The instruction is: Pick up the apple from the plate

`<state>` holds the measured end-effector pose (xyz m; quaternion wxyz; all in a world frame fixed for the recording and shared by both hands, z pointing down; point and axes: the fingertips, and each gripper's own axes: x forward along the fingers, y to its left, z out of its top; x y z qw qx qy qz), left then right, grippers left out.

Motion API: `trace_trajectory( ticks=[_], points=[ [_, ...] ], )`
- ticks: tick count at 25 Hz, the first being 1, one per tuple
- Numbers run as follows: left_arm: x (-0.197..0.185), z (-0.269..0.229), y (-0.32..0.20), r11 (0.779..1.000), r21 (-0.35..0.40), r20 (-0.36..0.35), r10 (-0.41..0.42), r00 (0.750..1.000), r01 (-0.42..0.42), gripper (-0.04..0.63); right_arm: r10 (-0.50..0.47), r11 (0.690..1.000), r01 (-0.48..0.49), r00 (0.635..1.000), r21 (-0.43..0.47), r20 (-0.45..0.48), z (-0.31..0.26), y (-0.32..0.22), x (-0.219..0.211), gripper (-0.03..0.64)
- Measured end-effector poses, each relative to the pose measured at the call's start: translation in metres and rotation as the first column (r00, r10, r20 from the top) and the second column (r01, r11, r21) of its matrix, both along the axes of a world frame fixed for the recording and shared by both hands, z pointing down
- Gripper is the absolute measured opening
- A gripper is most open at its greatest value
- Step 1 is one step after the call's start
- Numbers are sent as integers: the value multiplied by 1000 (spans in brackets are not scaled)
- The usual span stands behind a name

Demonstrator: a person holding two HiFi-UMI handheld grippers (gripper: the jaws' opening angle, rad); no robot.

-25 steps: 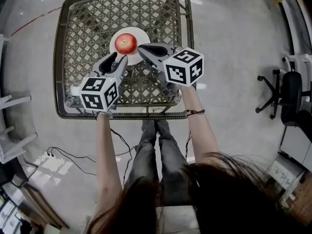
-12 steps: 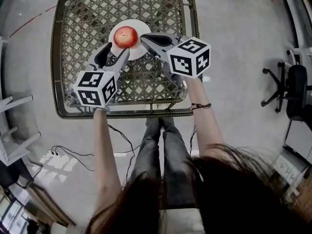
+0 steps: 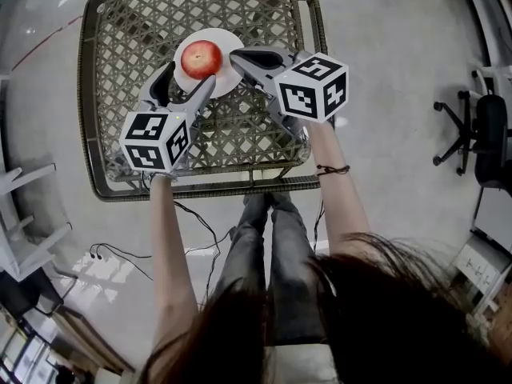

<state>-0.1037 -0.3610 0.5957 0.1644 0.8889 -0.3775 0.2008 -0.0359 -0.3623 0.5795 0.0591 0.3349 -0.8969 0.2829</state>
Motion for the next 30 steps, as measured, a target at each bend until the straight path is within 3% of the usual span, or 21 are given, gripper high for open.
trace_trajectory(
  ticks=[14,20,30],
  points=[
    [17,1,-13,993,60,-5,106,994,-106,391,38,999,-38,999,-4,16,5,-4,6,9],
    [25,3,-15,984,82,26,159,987,-161,393,54,999,-54,998,1,19,4,-6,11,9],
    [35,3,-26,978,83,23,191,981,-192,393,53,999,-53,998,-6,20,5,-3,14,9]
  ],
)
